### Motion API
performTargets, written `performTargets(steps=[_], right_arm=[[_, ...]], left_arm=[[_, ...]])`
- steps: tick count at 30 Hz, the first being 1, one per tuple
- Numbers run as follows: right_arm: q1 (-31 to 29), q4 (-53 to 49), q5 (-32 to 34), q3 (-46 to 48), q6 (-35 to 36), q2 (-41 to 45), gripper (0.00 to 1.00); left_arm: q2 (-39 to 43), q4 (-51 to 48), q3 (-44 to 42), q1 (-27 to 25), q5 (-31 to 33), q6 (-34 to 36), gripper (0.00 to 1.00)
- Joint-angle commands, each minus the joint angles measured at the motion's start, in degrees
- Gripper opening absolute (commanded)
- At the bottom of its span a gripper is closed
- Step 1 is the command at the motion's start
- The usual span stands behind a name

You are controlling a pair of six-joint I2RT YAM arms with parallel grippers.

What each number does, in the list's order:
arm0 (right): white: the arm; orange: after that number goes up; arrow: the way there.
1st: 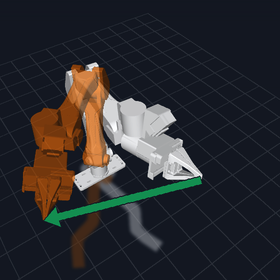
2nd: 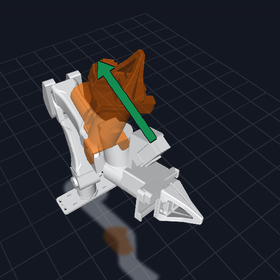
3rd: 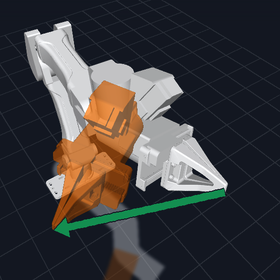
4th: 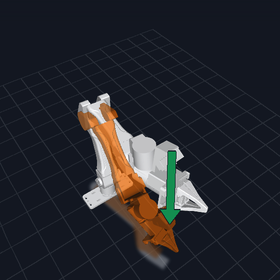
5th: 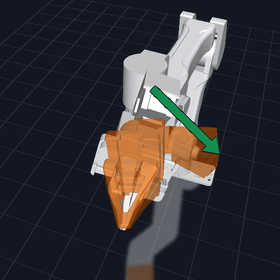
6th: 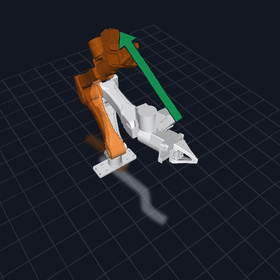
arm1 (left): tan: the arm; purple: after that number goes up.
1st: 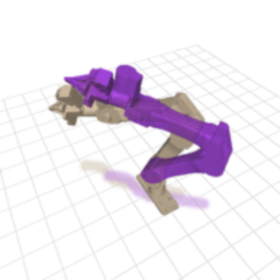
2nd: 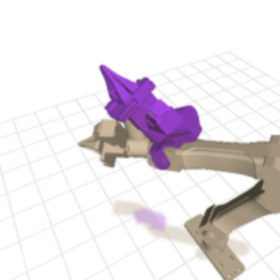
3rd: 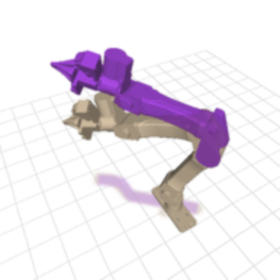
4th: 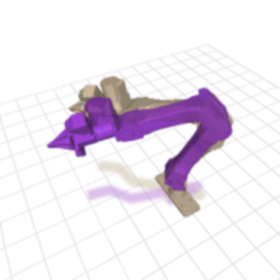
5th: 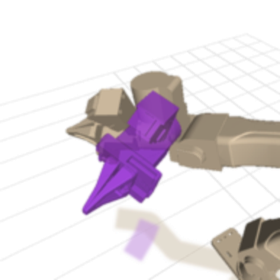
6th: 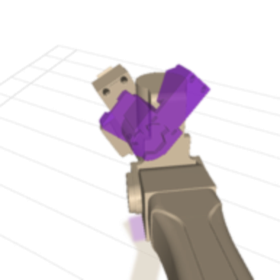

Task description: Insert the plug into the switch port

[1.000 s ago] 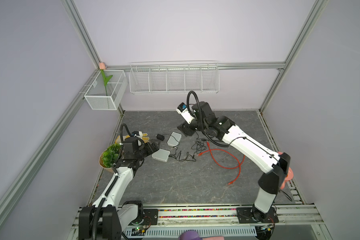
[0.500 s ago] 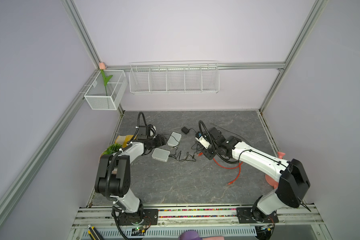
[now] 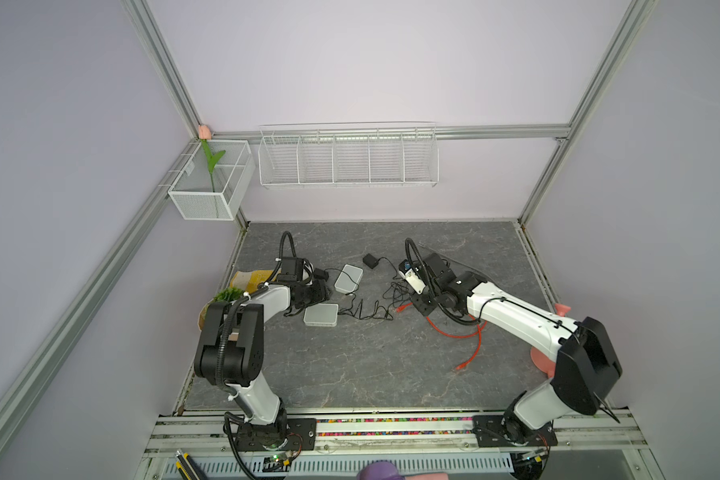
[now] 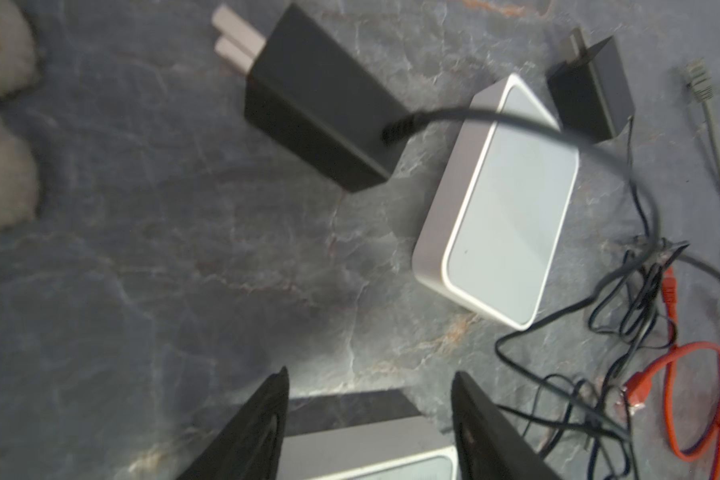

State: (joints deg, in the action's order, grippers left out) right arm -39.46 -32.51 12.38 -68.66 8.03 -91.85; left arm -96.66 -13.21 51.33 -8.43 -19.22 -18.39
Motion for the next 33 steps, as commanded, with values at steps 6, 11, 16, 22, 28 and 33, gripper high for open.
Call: performTargets(steps=[6, 11, 16, 22, 28, 33], right_arm=[[0.18, 0.73, -7.03, -4.10, 6.40, -8.86, 0.38], [0.28, 0.53, -11.29, -6.60, 10.80, -13.18, 0.45], [0.45, 2.05, -16.08, -7.00, 16.44, -14.97, 0.48], [0.95, 1.31, -15.87, -8.25, 16.76, -16.34, 0.48], [1.94, 0.36, -14.76, -7.80, 16.68, -16.38, 0.47], [3.20, -0.17, -18.51, -7.20, 19.07, -16.25, 0.46]], left_arm=[[11.49, -2.84, -8.89, -0.63, -0.05, -1.27, 0.62], [18.74, -3.37, -13.29, -0.80, -2.04, -2.61, 0.61], [20.74, -4.22, -12.67, -0.89, 0.97, -2.06, 0.60], [15.47, -2.82, -5.67, -0.80, 2.93, -2.66, 0.60], [4.67, -4.65, -0.75, -0.72, 1.09, -0.67, 0.60], [3.50, -3.43, -2.86, -0.80, 1.59, -0.91, 0.60]])
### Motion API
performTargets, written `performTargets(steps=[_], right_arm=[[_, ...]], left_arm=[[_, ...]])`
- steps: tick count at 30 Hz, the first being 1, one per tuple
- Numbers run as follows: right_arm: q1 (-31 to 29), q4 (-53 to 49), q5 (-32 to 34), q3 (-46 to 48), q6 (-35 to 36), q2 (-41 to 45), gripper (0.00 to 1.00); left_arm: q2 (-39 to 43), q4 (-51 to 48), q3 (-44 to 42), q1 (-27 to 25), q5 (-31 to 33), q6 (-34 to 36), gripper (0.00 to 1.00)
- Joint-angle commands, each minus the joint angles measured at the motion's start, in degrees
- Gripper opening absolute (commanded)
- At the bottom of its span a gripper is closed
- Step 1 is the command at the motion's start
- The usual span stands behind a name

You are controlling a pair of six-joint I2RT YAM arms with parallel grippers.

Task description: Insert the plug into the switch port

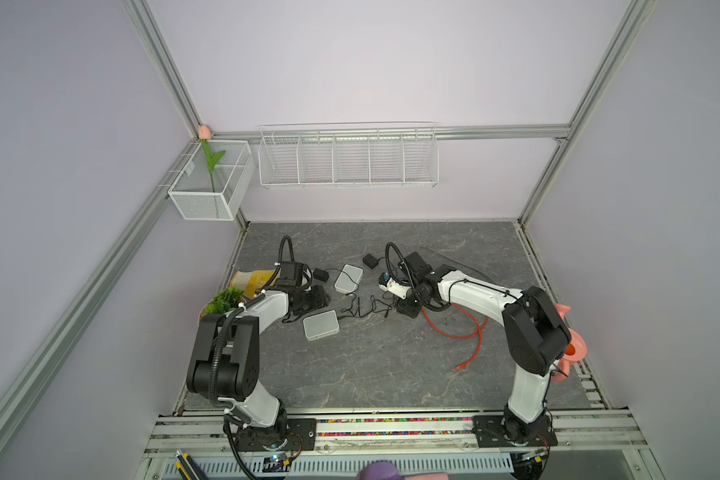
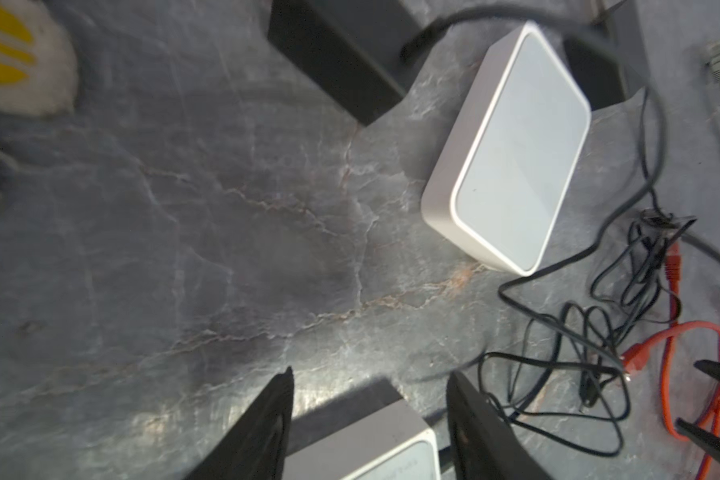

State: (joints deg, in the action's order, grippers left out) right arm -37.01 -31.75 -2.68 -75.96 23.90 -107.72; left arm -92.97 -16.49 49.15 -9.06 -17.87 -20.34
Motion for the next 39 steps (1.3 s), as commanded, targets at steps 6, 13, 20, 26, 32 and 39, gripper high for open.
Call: performTargets(steps=[6, 13, 20, 26, 32, 39], right_arm=[[0.81, 0.36, -5.55, 0.38, 9.16, -0.31, 0.45], [1.39, -2.92, -3.54, -3.22, 13.08, -5.50, 0.39], [1.68, -2.76, -2.85, -4.23, 14.49, -7.29, 0.39], [1.86, -4.17, -3.37, -5.43, 15.52, -8.81, 0.39], [2.02, -4.06, -1.52, -6.74, 16.95, -10.33, 0.40], [2.04, -6.76, -0.23, -8.67, 17.61, -13.21, 0.43]], left_arm=[[0.41, 0.33, -4.13, -0.34, 0.07, 1.00, 0.60], [5.75, 3.38, -10.98, -2.35, -2.12, -1.75, 0.58], [10.45, 0.71, -11.27, -4.29, -4.04, -3.55, 0.57], [11.10, 2.13, -14.08, -5.38, -5.50, -4.93, 0.57], [12.03, 1.86, -14.14, -6.32, -5.70, -5.33, 0.57], [13.92, 5.12, -16.85, -7.20, -8.33, -7.88, 0.57]])
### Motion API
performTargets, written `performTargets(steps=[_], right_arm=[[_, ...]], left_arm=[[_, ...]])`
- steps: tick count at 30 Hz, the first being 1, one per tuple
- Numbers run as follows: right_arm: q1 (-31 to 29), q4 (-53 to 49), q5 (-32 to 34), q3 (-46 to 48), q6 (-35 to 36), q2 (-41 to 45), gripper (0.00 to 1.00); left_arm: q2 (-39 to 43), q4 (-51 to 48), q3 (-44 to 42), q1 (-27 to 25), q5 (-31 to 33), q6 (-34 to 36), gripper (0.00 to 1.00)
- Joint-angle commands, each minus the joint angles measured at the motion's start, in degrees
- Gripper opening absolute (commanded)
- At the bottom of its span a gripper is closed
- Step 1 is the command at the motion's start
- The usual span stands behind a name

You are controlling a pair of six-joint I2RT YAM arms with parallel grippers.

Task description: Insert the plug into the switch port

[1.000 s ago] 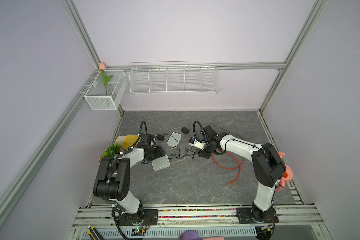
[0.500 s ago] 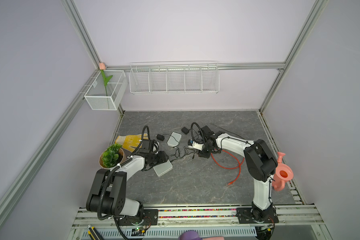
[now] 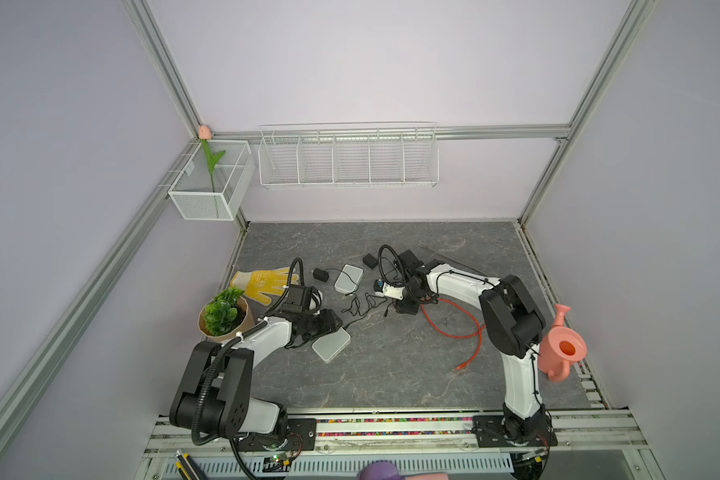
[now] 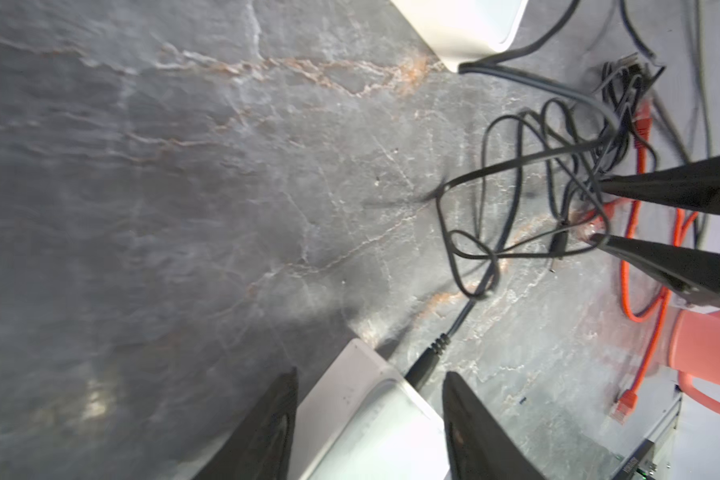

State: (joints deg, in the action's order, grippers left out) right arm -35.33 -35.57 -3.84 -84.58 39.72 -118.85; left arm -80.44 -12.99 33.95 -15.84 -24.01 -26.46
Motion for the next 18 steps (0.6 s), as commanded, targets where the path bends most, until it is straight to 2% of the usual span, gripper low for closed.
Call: performTargets(steps=[1, 5, 11, 15, 18], right_arm=[[0.36, -3.02, 0.78, 0.22, 1.55, -2.11, 0.43], [0.27, -4.15, -0.21, 1.14, 0.15, -1.52, 0.41], [0.01, -4.96, -1.61, 4.10, -3.47, 0.54, 0.29], [-0.76, -3.04, -0.90, 6.72, -5.90, 2.79, 0.25], [-1.72, -1.61, 1.26, 8.60, -7.46, 4.67, 0.25]], left_arm=[[1.80, 2.18, -2.16, -0.50, -2.53, -2.27, 0.57], [3.97, 3.64, -3.52, -0.84, -3.66, -3.79, 0.57], [6.12, 5.67, -4.70, -3.52, -3.81, -6.31, 0.57], [6.46, 8.51, -5.77, -5.43, -4.17, -8.50, 0.57], [6.46, 9.03, -5.92, -5.38, -4.72, -8.53, 0.56]])
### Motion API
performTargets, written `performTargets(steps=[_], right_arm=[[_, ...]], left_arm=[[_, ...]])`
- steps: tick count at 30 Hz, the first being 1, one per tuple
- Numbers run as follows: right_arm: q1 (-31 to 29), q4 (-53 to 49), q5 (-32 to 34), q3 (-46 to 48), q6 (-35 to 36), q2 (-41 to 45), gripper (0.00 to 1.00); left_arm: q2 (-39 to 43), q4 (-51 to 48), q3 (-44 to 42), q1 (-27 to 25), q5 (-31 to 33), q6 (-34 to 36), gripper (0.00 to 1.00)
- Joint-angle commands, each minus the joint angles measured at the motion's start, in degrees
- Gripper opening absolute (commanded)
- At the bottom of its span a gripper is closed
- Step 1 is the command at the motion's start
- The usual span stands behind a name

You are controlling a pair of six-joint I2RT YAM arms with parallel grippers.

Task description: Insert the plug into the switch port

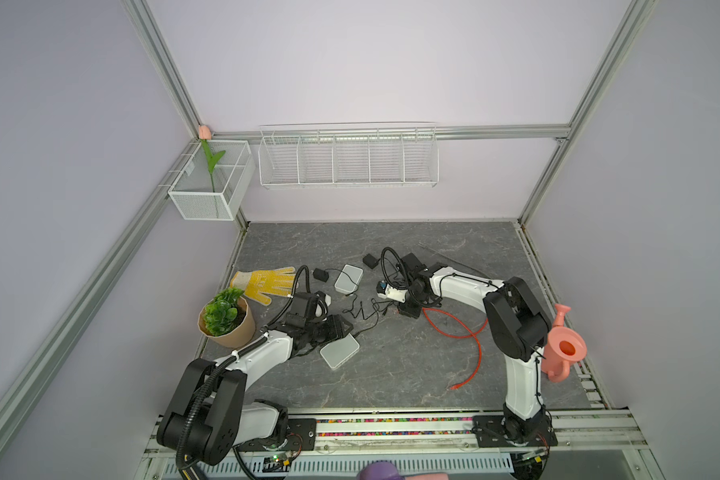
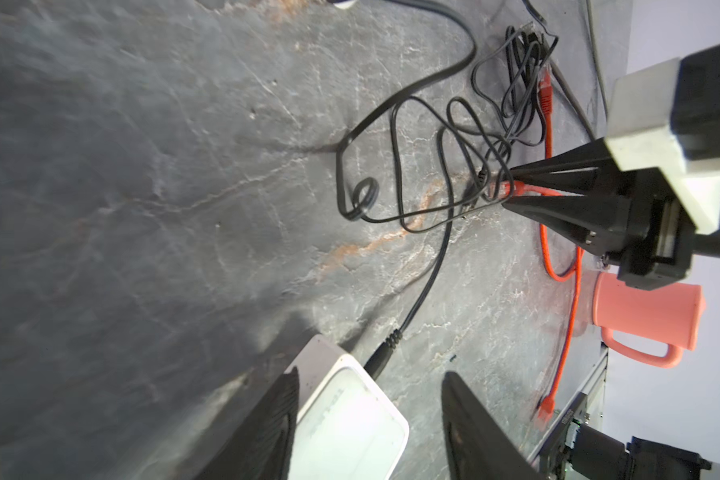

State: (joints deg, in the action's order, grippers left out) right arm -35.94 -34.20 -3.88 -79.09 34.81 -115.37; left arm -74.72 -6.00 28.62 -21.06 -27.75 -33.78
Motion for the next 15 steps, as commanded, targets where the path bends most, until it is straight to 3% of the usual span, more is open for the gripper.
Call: performTargets(steps=[1, 8, 15], right_arm=[[-1.36, -2.69, 1.76, 3.77, -2.89, 1.94, 0.25], [-3.02, -0.24, 5.27, 8.18, -6.60, 6.81, 0.10], [-3.34, 4.05, 6.90, 13.66, -8.11, 16.32, 0.07]], left_arm=[[0.79, 1.79, -0.58, -0.20, -0.90, -0.96, 0.57], [4.57, 0.86, 1.95, -0.09, 1.01, -0.50, 0.57], [9.45, -3.77, 10.16, -0.18, -0.84, 2.70, 0.62]])
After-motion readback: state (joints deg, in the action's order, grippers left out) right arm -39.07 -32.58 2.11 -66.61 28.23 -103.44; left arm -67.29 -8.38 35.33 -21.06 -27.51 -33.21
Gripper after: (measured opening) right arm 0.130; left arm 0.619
